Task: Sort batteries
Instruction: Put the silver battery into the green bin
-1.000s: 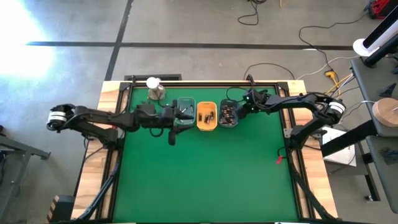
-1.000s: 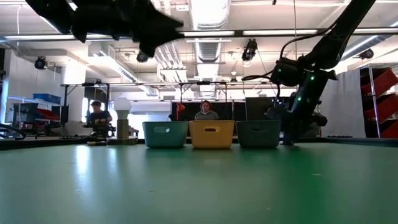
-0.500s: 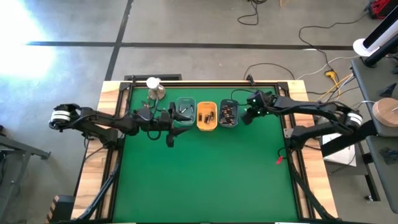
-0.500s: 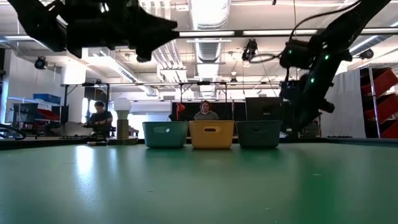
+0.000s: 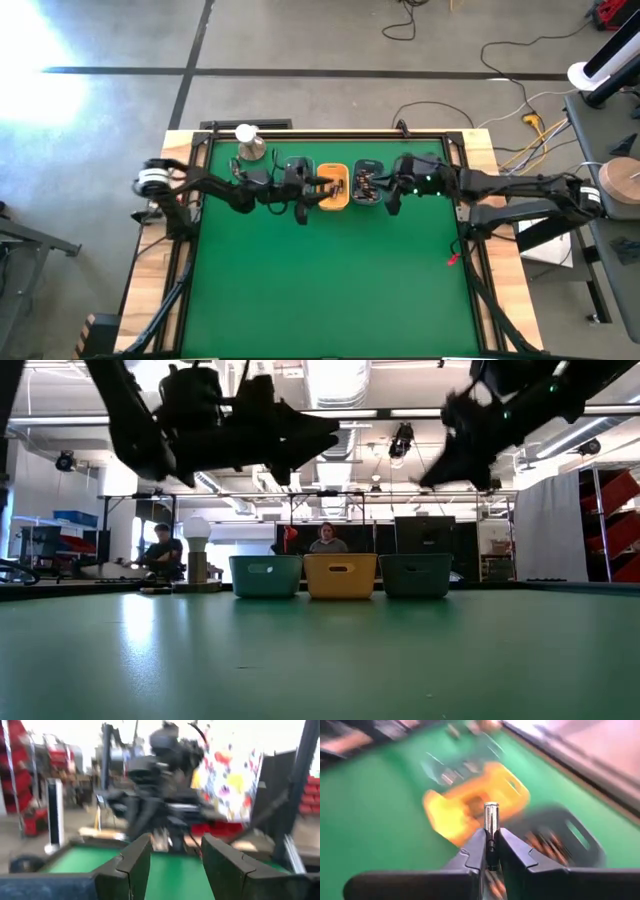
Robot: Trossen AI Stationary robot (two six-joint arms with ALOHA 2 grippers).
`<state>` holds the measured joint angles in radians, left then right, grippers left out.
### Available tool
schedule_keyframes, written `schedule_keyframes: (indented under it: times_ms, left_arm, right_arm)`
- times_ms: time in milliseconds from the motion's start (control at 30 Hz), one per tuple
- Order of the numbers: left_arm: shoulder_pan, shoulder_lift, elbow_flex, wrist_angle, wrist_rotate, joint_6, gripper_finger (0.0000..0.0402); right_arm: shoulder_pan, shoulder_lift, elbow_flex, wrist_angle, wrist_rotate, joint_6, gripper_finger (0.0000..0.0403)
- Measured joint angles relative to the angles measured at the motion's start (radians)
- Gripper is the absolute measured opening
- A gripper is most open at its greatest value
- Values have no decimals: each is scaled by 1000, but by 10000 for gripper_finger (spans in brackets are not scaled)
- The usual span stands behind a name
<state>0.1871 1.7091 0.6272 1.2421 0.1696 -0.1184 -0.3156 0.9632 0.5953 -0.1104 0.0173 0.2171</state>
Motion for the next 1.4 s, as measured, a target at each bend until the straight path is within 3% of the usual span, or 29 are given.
schedule_keyframes:
  times_ms: [133,367,1233,1400]
  left_arm:
    - [11,130,38,216,19,-4,155]
    - [11,256,168,248,159,-60,155]
    - [22,265,255,237,172,-86,151]
    - [32,265,243,274,172,-94,100]
  right_arm:
    - [118,9,-8,194,7,-56,34]
    - [230,86,-12,425,12,-156,34]
    - [257,152,-13,592,92,-192,34]
    - [259,152,-13,610,92,-193,34]
